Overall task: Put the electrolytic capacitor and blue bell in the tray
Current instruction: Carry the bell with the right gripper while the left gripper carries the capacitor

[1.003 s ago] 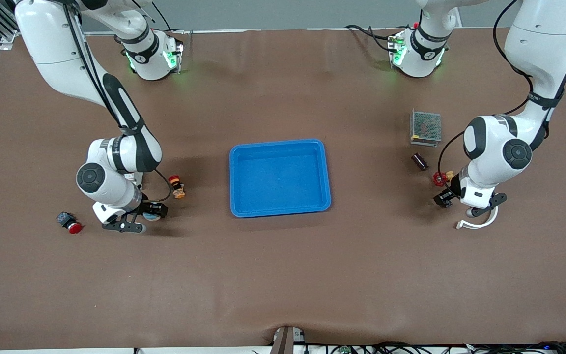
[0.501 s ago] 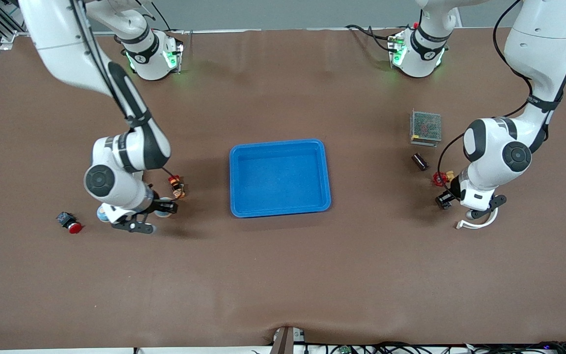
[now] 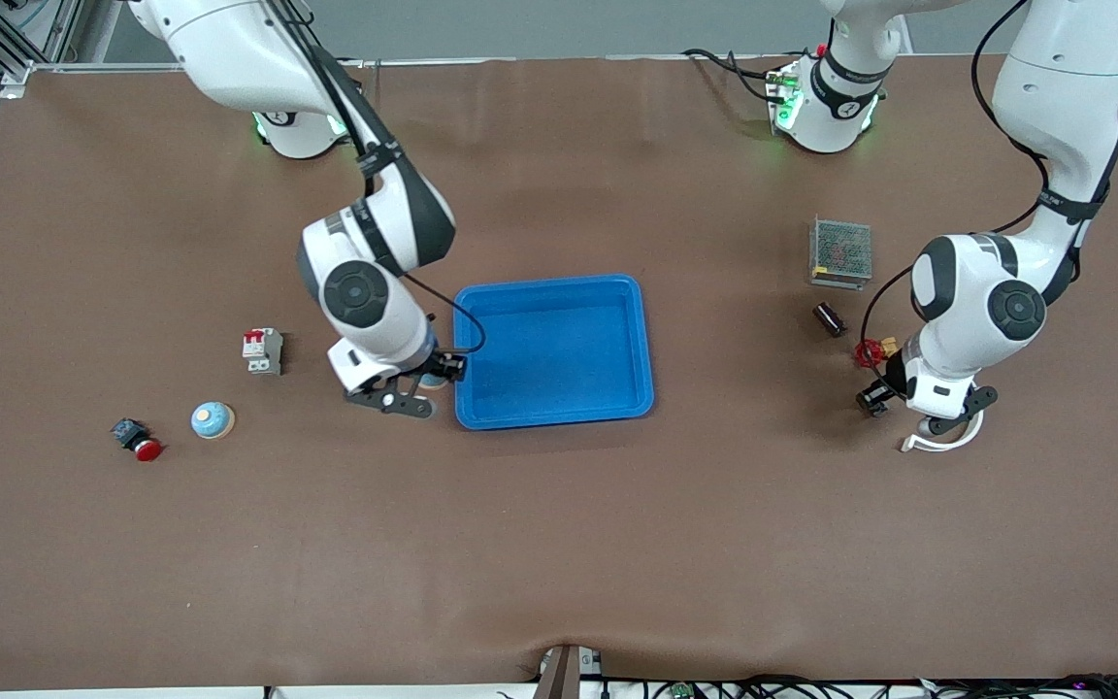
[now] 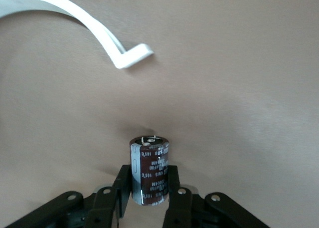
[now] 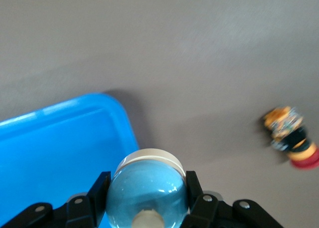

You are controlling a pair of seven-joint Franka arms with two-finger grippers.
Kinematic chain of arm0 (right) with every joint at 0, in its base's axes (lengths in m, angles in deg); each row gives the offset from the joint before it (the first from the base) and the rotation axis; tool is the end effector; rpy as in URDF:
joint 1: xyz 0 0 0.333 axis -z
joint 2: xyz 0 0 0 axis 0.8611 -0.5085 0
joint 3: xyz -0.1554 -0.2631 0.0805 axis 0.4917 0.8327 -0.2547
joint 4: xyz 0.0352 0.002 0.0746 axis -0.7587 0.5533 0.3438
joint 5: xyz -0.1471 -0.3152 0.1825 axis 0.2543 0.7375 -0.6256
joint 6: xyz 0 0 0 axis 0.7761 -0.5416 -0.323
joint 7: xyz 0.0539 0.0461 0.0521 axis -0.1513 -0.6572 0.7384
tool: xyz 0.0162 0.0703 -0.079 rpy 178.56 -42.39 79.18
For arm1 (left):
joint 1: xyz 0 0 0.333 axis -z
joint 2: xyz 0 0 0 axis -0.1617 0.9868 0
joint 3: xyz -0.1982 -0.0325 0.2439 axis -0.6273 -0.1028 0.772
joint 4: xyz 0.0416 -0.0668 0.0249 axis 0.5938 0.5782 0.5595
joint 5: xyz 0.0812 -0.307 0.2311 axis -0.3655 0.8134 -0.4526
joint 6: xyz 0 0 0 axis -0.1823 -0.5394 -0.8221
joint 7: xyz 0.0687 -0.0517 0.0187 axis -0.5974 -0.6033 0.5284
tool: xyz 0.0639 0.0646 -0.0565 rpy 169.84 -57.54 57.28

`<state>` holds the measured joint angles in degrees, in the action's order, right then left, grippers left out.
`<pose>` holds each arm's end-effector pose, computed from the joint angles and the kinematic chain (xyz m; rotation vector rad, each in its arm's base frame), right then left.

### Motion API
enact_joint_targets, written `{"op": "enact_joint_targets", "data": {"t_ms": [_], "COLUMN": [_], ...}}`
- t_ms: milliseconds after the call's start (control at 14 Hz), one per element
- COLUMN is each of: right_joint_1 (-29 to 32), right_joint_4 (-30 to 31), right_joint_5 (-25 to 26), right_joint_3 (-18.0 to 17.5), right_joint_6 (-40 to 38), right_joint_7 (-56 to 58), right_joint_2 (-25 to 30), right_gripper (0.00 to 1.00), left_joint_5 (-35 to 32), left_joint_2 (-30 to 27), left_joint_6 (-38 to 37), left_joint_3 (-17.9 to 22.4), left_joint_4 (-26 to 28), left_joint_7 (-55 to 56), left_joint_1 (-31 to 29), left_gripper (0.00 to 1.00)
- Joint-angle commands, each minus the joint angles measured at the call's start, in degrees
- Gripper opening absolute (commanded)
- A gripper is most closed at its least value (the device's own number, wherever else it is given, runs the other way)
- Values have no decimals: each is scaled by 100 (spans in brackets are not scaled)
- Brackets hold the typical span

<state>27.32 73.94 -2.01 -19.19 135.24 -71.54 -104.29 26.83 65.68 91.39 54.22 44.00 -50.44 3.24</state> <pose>0.5641 0.3366 0.2792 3.1125 -0.3523 -0.1153 0.5771 -0.0148 0.1946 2.9850 0.7894 0.0435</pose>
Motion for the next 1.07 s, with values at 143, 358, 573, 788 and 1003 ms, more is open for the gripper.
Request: {"op": "enact_joint_targets", "data": {"t_ms": [143, 358, 573, 788, 1003], "right_joint_1": [-453, -524, -524, -542, -542], "right_joint_4": [-58, -93, -382, -743, -928], "right_joint_5": [-8, -16, -25, 1, 1], "right_joint_3": [73, 73, 73, 73, 73], "right_joint_6": [52, 385, 570, 570, 579], "right_joint_7": [-611, -656, -734, -805, -805], "right_joint_2": [-180, -408, -750, -1067, -1244], "right_gripper": [0, 0, 0, 0, 0], "left_joint_5": [-95, -95, -95, -95, -95], "left_joint_2": [-239, -266, -248, -265, -239], "left_joint_6": [-172, -717, -797, -841, -1261], "left_joint_3": [-55, -205, -205, -266, -284], "left_joint_4": [-51, -367, -526, -544, -859], "left_joint_7": [1067, 2147, 2974, 3467, 4143], "left_joint_1": [544, 869, 1317, 1519, 1888], "left_gripper": [0, 0, 0, 0, 0]}}
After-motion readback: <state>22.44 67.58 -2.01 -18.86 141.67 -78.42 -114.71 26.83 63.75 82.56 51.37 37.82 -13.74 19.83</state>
